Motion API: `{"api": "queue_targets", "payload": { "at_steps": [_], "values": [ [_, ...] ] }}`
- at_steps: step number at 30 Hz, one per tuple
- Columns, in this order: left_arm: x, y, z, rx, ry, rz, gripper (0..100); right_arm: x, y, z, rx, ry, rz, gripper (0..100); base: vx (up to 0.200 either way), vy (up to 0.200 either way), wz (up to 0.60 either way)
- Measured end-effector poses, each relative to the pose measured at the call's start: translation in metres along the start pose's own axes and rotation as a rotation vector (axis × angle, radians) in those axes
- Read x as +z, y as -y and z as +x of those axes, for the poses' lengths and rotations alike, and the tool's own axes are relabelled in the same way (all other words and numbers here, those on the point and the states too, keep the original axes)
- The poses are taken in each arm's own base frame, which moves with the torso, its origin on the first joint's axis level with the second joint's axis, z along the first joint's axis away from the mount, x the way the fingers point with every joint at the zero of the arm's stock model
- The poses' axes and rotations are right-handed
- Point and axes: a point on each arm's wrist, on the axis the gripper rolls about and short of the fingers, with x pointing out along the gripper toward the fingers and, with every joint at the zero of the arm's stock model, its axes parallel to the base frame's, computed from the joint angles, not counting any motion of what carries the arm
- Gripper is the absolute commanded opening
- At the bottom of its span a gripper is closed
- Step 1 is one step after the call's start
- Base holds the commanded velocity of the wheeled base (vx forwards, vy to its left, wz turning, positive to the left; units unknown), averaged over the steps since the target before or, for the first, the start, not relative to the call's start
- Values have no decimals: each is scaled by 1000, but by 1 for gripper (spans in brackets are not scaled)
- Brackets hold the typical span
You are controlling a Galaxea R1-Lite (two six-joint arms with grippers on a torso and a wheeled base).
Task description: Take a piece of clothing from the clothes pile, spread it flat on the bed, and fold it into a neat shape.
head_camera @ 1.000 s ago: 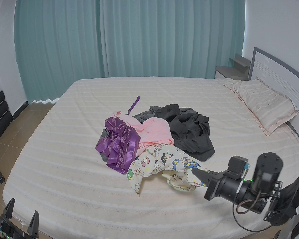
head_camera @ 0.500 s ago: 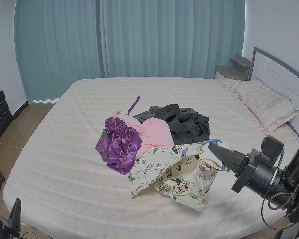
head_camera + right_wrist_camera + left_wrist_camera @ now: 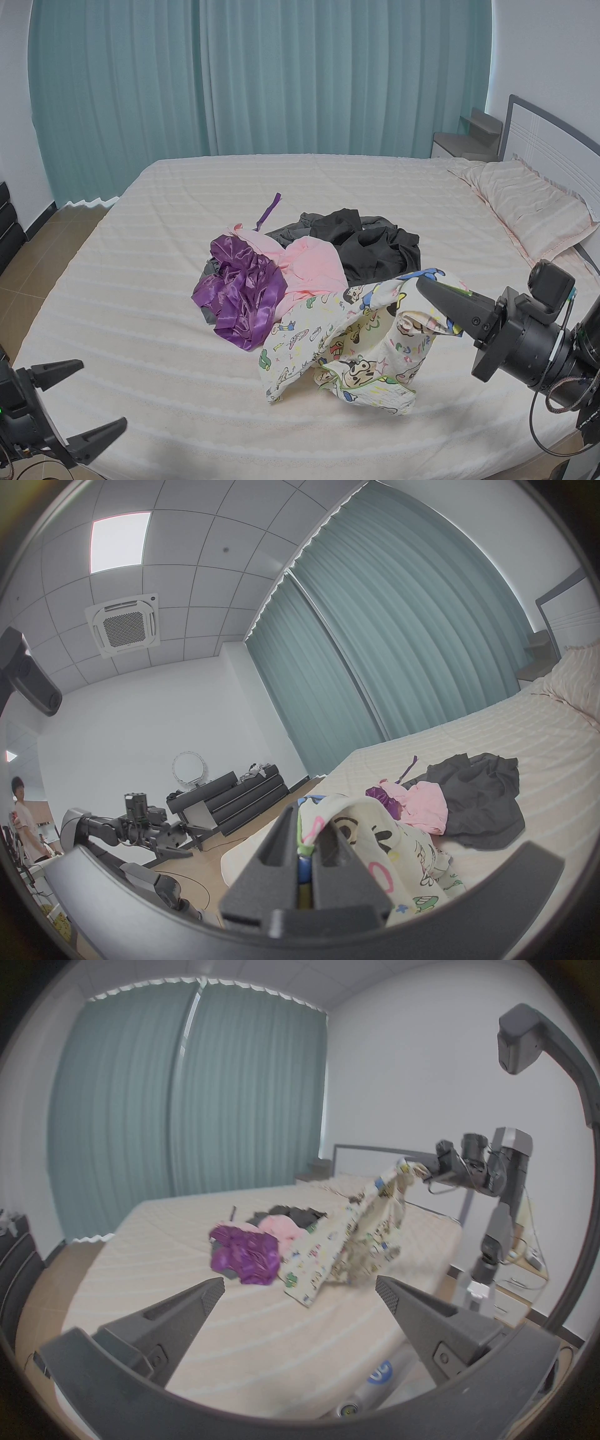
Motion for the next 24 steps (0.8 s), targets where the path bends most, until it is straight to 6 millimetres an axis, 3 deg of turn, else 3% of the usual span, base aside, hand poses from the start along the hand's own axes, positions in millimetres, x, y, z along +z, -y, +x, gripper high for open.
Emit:
{"api": "queue_targets", "payload": {
  "at_steps": [12, 24],
  "values": [
    [9, -9, 75, -117, -107, 35, 100, 6, -1, 6, 3, 11, 0, 0, 0, 0, 0],
    [3, 11, 162, -74, -101, -16, 100, 16, 4, 11, -21, 43, -7, 0, 0, 0, 0]
  ]
}}
